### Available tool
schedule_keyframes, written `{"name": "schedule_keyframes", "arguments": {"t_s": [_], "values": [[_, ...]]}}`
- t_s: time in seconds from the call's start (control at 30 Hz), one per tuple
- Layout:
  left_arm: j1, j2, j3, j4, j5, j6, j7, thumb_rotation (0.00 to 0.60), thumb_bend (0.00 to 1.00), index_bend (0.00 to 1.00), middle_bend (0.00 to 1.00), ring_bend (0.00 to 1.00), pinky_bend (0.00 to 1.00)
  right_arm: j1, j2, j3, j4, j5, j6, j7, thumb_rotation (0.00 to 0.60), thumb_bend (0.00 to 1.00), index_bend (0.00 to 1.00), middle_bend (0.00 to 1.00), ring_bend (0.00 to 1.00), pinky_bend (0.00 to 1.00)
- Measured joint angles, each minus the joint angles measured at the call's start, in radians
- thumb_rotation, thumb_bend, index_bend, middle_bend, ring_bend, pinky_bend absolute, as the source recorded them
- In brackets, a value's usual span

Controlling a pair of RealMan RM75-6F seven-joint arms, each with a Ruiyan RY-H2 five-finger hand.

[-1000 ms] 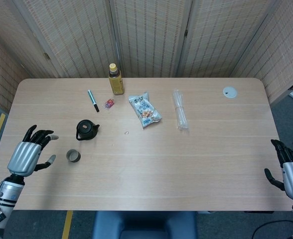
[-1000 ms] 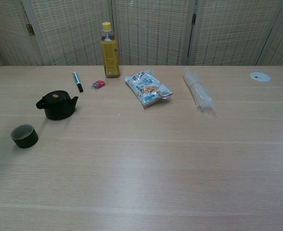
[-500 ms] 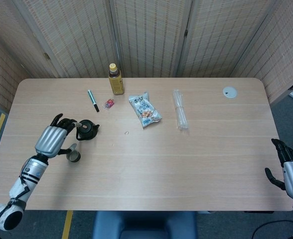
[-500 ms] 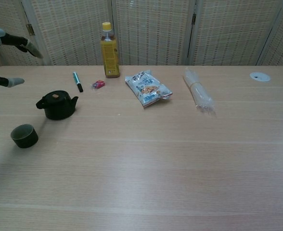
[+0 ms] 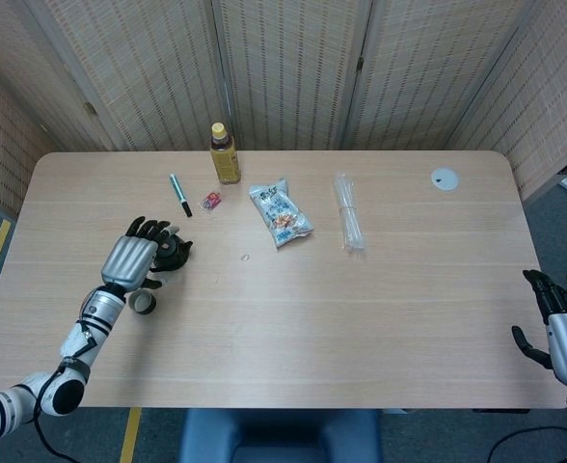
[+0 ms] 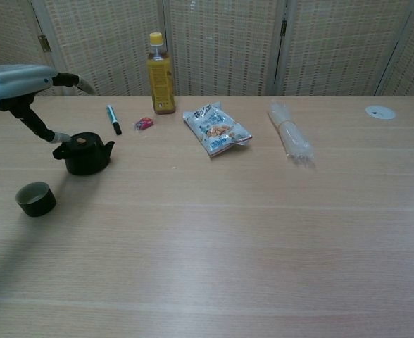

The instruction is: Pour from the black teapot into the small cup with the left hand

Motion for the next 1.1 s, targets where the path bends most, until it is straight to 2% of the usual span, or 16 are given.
{"name": "schedule_keyframes", "arguments": {"t_s": [0.2, 0.43, 1.1], "values": [[-0.043, -0.059, -0.01, 0.049, -0.105, -0.019, 0.038, 0.6, 0.26, 0.14, 0.09, 0.07, 0.0, 0.003, -0.001, 0.0, -0.004, -0.006, 0.001, -0.006, 0.6, 0.36, 0.09, 0.16, 0.21, 0.06], [-0.099, -0.128, -0.01, 0.136, -0.181, -0.044, 0.079, 0.6, 0.26, 0.14, 0.09, 0.07, 0.0, -0.001, 0.0, -0.001, -0.004, -0.007, 0.007, -0.002, 0.6, 0.36, 0.09, 0.16, 0.21, 0.06], [-0.175, -0.237, 0.005, 0.35, -0.295, -0.094, 0.113, 0.6, 0.26, 0.14, 0.09, 0.07, 0.0, -0.005, 0.004, 0.001, -0.001, 0.005, 0.004, 0.01, 0.6, 0.36, 0.09, 0.15, 0.21, 0.06]]}}
